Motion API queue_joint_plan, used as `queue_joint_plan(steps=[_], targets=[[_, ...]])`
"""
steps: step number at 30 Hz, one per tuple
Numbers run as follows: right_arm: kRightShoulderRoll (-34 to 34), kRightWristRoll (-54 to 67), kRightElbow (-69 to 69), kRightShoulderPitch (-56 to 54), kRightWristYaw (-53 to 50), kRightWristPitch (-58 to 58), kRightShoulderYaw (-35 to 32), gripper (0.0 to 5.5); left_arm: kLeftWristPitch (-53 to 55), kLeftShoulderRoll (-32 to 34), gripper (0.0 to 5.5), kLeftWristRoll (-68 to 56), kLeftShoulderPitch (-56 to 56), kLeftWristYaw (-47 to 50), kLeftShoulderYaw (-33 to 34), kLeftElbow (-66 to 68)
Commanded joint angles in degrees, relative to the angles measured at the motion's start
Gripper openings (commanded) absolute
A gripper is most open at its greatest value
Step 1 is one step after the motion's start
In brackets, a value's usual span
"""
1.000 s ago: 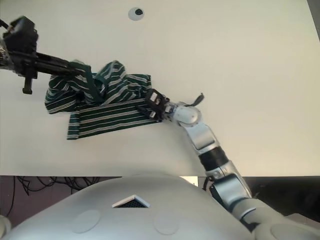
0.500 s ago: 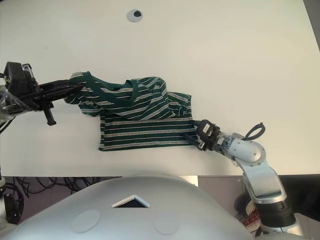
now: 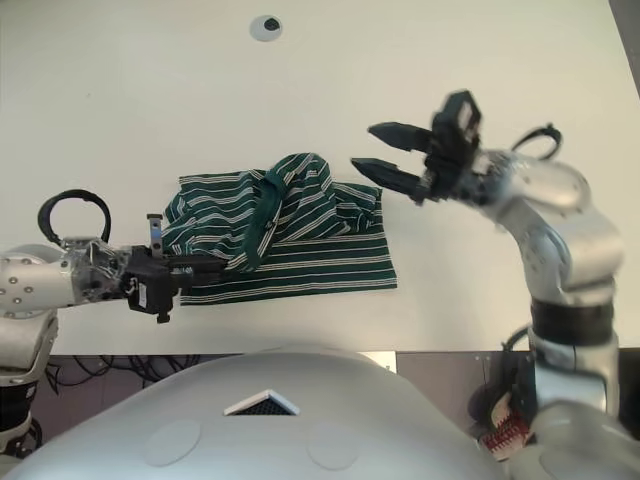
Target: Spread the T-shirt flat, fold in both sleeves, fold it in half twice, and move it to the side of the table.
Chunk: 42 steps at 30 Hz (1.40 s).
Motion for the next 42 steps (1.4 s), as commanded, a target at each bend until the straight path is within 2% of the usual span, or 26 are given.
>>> queue_joint_plan(steps=[1, 4, 6, 13, 14, 16, 20, 22, 28, 34, 42], targets=[[5.81, -13.76, 19.37, -14.21, 4.21, -12.0, 12.06, 3.09, -1.05, 1.65, 0.0, 3.94, 0.65, 1.29, -2.91, 0.86], [9.54, -24.51, 33.78, -20.89, 4.64, -24.37, 19.08, 3.56, -1.04, 1.79, 0.0, 5.5, 0.63, 2.23, -4.49, 1.72], [12.16, -28.96, 40.93, -23.85, 3.62, -29.96, 21.14, 3.92, -0.48, 2.16, 0.0, 6.56, 1.08, 2.63, -5.78, 1.65], [20.14, -33.33, 51.26, -24.54, 3.4, -34.42, 22.49, 4.97, 0.22, 3.04, 0.0, 10.19, 0.62, 4.12, -10.01, 3.07], [20.74, -34.01, 52.63, -23.96, 3.37, -34.35, 22.7, 4.97, 0.18, 3.13, 0.0, 10.19, 0.45, 4.27, -10.25, 3.26], [21.38, -33.69, 54.16, -23.23, 3.85, -33.84, 21.76, 4.97, 0.08, 3.43, 0.0, 10.3, 0.12, 4.58, -10.52, 3.61], [22.76, -27.08, 53.77, -25.25, 5.52, -27.92, 14.42, 4.97, -0.27, 3.72, 0.0, 10.27, -1.03, 4.68, -11.23, 4.86], [23.27, -26.04, 53.69, -25.28, 6.64, -24.78, 13.28, 4.97, -0.46, 3.48, 0.0, 10.53, -1.42, 4.89, -11.91, 5.6], [26.21, -31.31, 61.9, -21.59, 2.94, -19.52, 16.38, 4.02, -0.81, 3.5, 0.0, 10.65, -2.17, 5.25, -13.39, 6.98], [28.35, -31.7, 65.8, -19.43, 1.3, -19.82, 17.28, 3.02, -0.94, 3.42, 0.0, 10.91, -3.31, 5.48, -14.47, 8.05], [24.82, -35.57, 62.35, -15.92, -0.24, -25.4, 20.72, 1.75, -1.13, 3.59, 0.0, 10.62, -4.26, 5.93, -14.98, 8.81]])
